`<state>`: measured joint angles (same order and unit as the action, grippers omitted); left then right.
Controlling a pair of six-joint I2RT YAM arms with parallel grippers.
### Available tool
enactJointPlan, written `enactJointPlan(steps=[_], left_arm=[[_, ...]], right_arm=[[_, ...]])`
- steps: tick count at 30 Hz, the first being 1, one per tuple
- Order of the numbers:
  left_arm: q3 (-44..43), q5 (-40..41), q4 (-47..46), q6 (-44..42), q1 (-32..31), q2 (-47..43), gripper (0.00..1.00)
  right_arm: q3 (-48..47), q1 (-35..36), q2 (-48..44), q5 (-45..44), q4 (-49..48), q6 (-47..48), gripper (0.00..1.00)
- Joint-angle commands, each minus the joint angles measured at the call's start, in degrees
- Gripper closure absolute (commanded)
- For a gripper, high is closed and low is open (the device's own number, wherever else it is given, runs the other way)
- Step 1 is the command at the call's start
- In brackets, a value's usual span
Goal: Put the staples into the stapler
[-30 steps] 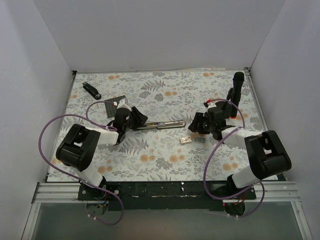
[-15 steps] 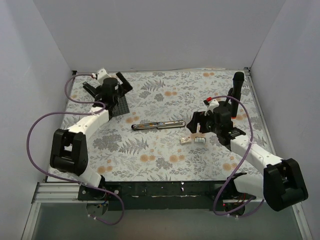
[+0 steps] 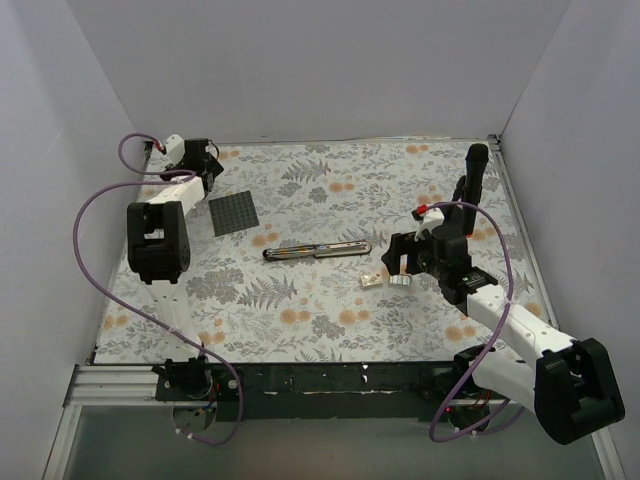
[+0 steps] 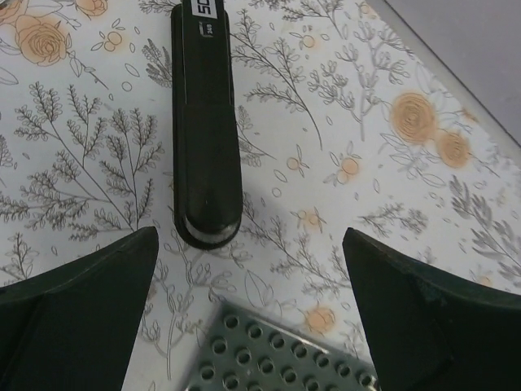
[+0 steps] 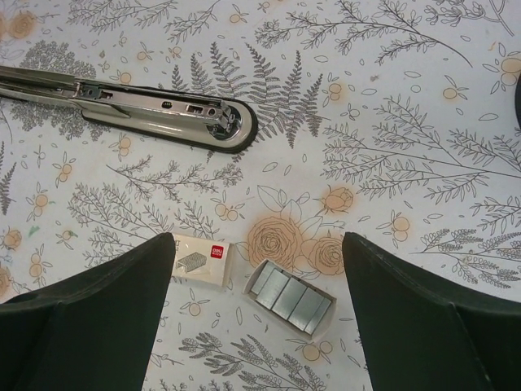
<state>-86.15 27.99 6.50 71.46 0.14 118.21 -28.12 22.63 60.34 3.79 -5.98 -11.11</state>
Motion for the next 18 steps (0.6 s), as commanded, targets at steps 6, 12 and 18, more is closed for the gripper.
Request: enactJointPlan(steps=[6, 12, 18], left_arm=[[-14.04, 7.34, 4.48, -4.75, 2.23, 11.15, 0.05], [-14.75, 8.05, 4.57, -5.63, 2.49, 11.96, 0.39], [-8.35, 6.55, 3.26, -6.86, 2.49, 3.89, 0.93]], right_arm=[[1.14, 0.39, 0.39, -0.36, -2.99, 2.06, 0.10], [0.96, 0.39, 1.10, -0.36, -2.99, 2.24, 0.11], [1.14, 0.31, 0.22, 1.13, -2.90, 2.06, 0.11]])
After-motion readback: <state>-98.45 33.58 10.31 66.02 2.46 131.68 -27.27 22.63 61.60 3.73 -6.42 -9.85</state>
